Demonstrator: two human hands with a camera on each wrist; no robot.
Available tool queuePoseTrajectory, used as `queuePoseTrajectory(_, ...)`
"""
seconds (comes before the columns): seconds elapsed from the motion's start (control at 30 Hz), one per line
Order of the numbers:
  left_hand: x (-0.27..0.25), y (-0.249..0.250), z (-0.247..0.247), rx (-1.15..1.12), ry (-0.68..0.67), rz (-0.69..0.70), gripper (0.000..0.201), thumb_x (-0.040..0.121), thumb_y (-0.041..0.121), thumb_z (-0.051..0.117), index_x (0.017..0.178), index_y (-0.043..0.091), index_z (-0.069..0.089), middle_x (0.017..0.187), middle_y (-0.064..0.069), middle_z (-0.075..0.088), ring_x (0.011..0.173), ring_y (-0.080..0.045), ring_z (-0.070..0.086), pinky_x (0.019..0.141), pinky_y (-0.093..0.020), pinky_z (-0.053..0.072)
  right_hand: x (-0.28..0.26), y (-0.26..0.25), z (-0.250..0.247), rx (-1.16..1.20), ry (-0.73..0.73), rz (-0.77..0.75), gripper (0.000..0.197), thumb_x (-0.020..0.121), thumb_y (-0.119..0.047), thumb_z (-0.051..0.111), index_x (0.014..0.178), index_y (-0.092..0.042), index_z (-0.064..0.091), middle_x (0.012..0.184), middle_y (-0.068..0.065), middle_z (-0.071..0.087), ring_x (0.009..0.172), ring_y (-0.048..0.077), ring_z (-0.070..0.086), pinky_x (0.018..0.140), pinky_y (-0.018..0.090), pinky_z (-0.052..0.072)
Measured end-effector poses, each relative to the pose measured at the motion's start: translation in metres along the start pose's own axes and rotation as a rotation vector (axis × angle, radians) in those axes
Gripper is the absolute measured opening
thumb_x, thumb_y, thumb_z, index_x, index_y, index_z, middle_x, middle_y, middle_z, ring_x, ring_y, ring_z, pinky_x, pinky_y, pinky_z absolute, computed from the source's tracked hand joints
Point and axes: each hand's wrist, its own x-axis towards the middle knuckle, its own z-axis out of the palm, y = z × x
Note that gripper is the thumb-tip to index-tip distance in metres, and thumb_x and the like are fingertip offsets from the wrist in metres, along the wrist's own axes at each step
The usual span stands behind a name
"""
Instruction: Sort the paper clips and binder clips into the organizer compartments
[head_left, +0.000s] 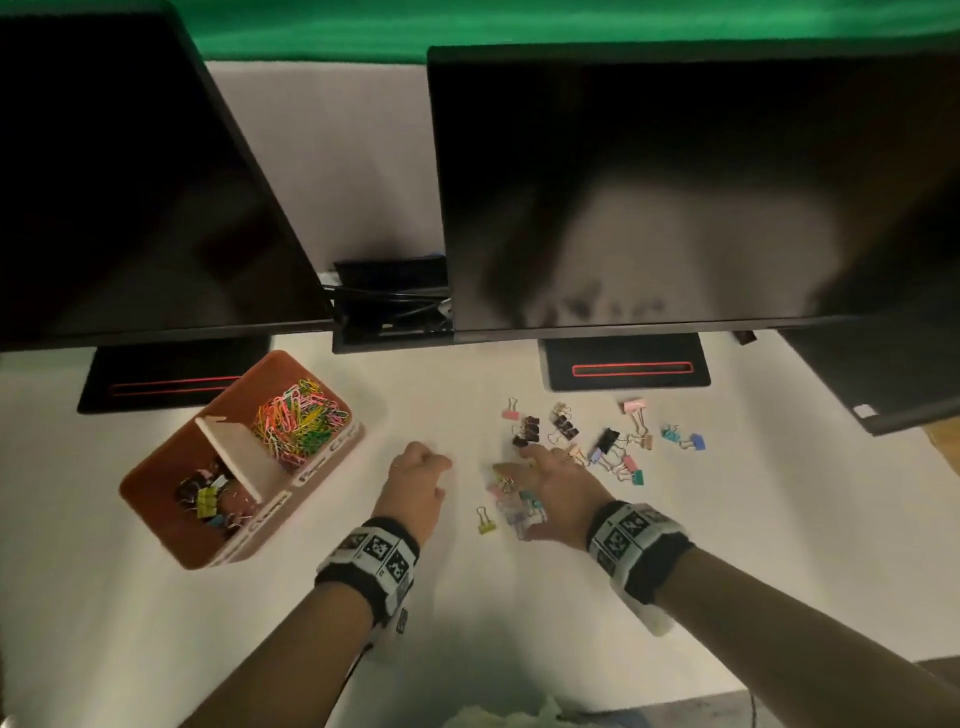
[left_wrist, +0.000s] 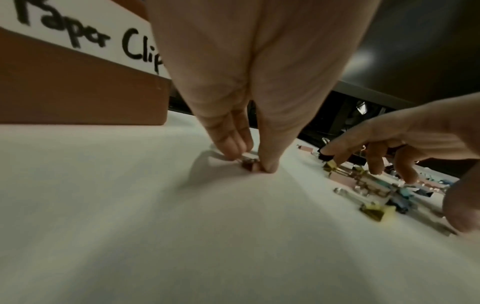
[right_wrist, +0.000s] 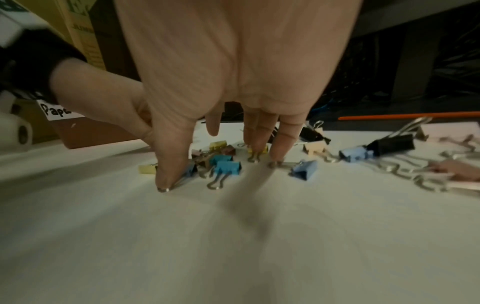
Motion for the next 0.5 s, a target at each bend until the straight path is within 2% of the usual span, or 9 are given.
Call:
queuePoseTrajectory(0.1,-0.001,-0.003,-0.001,-0.093,0.003,-0.04,0.03,0.084,-0.003,0.055,0.11,0.011,0.061,0.113,-0.002,0.044,0.093,-0.016,0.054,0.095,-0.025,0.046,0.009,-0.001,0.004,0.03,0.018,-0.013,0.081,0.073,-0.039,0.072,0.142,-0.034,0.029,0.144,0.004,0.03,0.125,0.026,0.036,0.101,0.038,0.04)
queuePoseTrajectory(0.2,-0.004,-0.007,-0.003,-0.185,0.035,-0.083,0.02,0.078,-0.005,0.062,0.086,0.013,0.061,0.104,-0.001,0.042,0.081,-0.016,0.055,0.078,-0.014,0.046,0.019,-0.002,0.004,0.075,0.041,-0.029,0.067,0.075,-0.036,0.07,0.135,-0.033,0.041,0.132,0.001,0.038,0.117,0.023,0.04,0.096,0.034,0.042)
queuePoseTrajectory(0.27,-0.006,-0.009,-0.003,-0.208,0.028,-0.098,0.022,0.074,-0.007,0.066,0.076,0.014,0.057,0.102,-0.001,0.041,0.08,-0.015,0.054,0.074,-0.011,0.045,0.025,-0.004,0.003,0.132,0.053,-0.017,0.052,0.076,-0.033,0.069,0.124,-0.032,0.051,0.124,0.0,0.043,0.111,0.023,0.043,0.091,0.035,0.046)
queuePoseTrajectory(0.4,-0.01,-0.013,-0.001,-0.235,0.023,-0.11,0.026,0.073,-0.01,0.066,0.073,0.015,0.057,0.101,-0.001,0.043,0.084,-0.017,0.056,0.078,-0.014,0.048,0.034,-0.004,0.003,0.234,0.036,0.002,0.035,0.078,-0.026,0.069,0.111,-0.022,0.059,0.112,0.003,0.049,0.107,0.024,0.046,0.09,0.037,0.045)
queuePoseTrajectory(0.5,-0.012,-0.018,0.0,-0.113,0.024,-0.071,0.012,0.078,0.001,0.066,0.086,0.01,0.064,0.095,0.001,0.049,0.084,-0.014,0.056,0.084,-0.021,0.049,0.037,-0.005,0.0,0.226,0.039,-0.028,0.024,0.08,-0.024,0.068,0.102,-0.016,0.062,0.104,0.004,0.054,0.103,0.023,0.048,0.087,0.036,0.045)
